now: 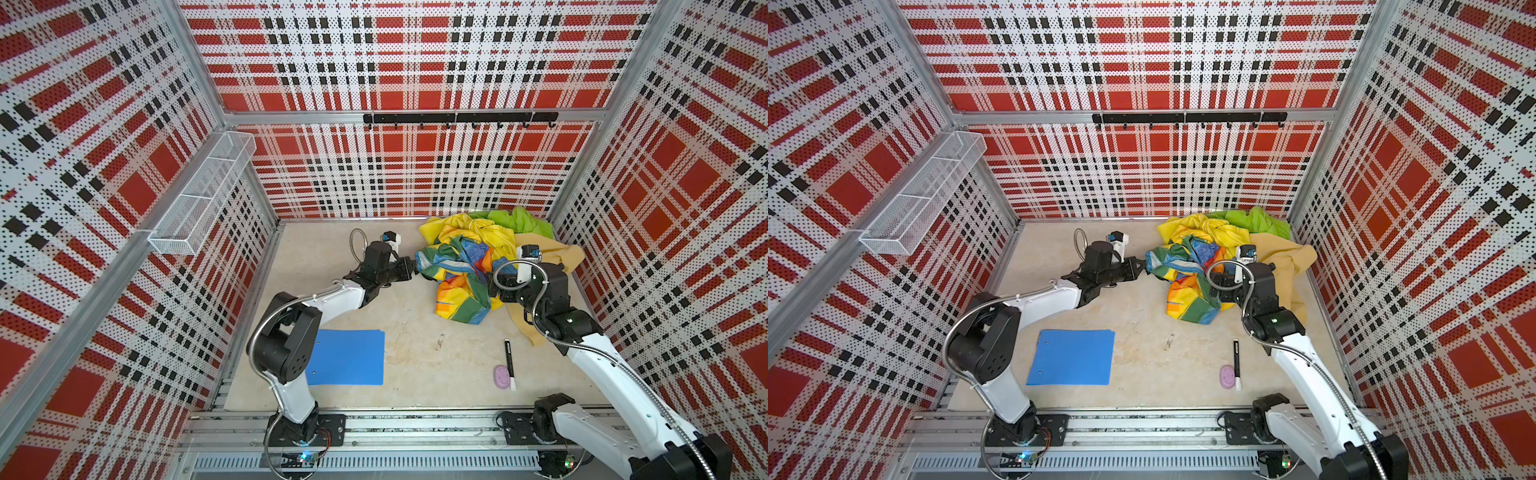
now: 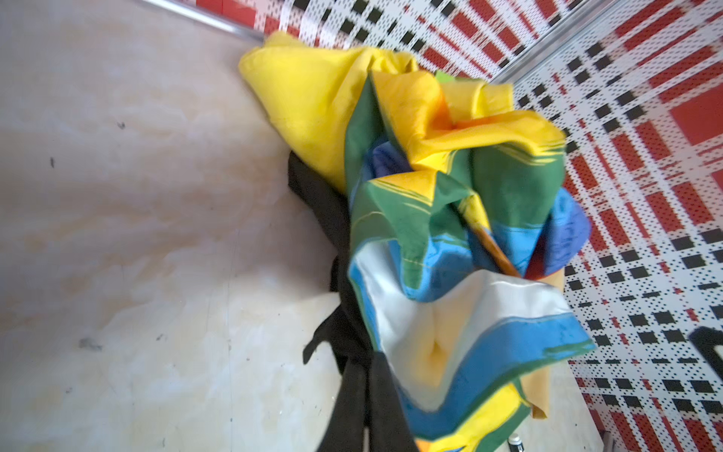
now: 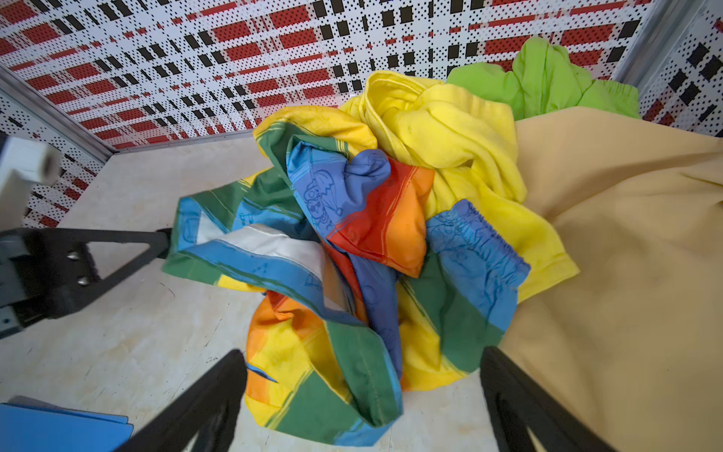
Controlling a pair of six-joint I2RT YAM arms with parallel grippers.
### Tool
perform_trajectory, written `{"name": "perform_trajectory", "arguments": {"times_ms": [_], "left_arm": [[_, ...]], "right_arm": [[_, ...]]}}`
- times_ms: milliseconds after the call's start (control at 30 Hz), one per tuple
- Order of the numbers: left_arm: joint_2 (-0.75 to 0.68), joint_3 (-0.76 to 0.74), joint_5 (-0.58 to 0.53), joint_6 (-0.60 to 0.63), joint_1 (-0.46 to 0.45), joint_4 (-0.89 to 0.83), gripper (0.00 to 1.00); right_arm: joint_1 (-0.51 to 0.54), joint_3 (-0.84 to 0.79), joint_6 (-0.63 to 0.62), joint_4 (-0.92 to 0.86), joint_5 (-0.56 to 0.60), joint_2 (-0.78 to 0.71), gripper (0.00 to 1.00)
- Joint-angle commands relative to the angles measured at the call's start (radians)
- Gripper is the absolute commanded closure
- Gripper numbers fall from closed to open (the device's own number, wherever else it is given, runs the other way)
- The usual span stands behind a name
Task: Pick out a specific cloth from the pile
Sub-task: 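Lift the black cloth up and out of the pile with the left gripper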
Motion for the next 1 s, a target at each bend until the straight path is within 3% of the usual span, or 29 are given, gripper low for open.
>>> {"name": "perform_trajectory", "arguments": {"times_ms": [0, 333, 700, 967], "left_arm": [[-0.075, 0.061, 0.022, 0.065, 0.005, -0.041, 1.00], [-0.074, 0.307, 0.078, 0.113, -0.039, -0.083, 1.00], [0.143, 0.706, 0.140, 0.129, -0.120, -0.080, 1.00], [0.264, 0.947, 0.221, 0.069, -0.122, 0.009, 1.00]], "right_arm": [[0.001, -0.020, 0.012, 0.041, -0.008, -0.019, 0.00], [0.002, -0.025, 0.017, 0.028, -0.009, -0.046, 0.00], [0.003, -0.039, 0.025, 0.024, -0.044, -0.064, 0.01], [0.003, -0.048, 0.029, 0.027, -0.059, -0.074, 0.00]]}}
